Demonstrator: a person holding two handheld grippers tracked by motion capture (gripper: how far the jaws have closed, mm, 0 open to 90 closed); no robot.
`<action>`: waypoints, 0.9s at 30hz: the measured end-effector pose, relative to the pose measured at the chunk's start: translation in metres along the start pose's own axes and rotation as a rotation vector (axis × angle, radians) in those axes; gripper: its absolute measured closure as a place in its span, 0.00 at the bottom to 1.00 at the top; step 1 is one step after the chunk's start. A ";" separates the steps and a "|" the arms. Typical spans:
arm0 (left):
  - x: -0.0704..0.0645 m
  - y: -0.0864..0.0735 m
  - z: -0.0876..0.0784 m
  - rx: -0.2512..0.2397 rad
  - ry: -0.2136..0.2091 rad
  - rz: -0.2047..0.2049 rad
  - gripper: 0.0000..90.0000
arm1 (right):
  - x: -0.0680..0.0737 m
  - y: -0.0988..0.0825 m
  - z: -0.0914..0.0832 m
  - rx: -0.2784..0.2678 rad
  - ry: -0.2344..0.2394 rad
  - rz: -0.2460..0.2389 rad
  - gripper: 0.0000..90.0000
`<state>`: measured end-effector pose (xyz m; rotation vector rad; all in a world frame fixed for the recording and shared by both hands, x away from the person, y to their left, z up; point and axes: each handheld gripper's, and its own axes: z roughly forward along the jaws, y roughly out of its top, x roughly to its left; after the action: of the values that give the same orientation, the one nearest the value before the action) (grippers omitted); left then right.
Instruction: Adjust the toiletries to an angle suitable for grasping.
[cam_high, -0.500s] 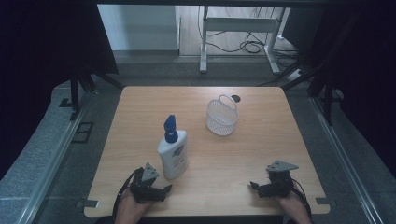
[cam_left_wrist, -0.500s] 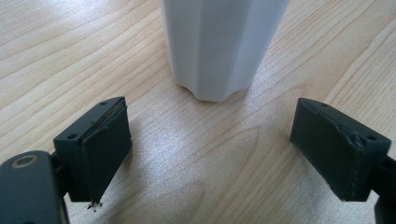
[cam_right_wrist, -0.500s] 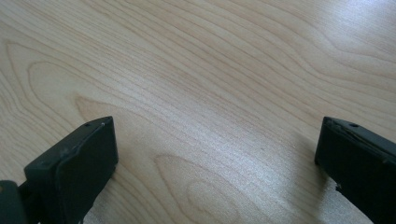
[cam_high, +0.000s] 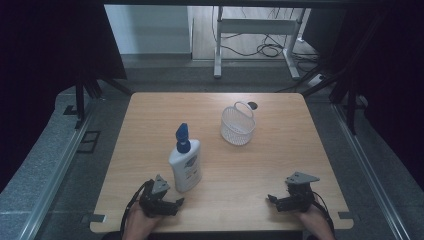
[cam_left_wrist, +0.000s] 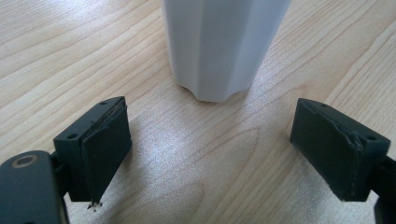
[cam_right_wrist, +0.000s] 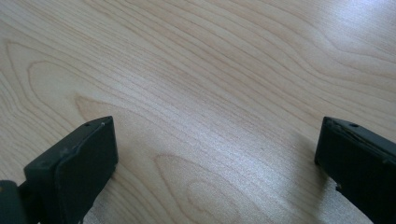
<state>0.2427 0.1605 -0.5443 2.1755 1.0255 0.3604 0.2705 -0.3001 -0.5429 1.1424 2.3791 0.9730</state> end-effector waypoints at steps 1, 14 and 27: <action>0.000 0.000 0.000 0.001 0.000 0.000 0.13 | 0.000 0.000 0.000 0.000 0.000 0.000 0.00; 0.000 0.002 -0.001 0.017 0.001 -0.001 0.14 | 0.000 0.000 0.000 0.000 0.002 -0.001 0.00; -0.001 0.005 -0.005 0.057 -0.009 -0.019 0.15 | 0.000 0.000 0.000 -0.001 0.002 -0.001 0.00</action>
<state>0.2419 0.1601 -0.5372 2.2146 1.0634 0.3156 0.2706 -0.3004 -0.5429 1.1409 2.3803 0.9751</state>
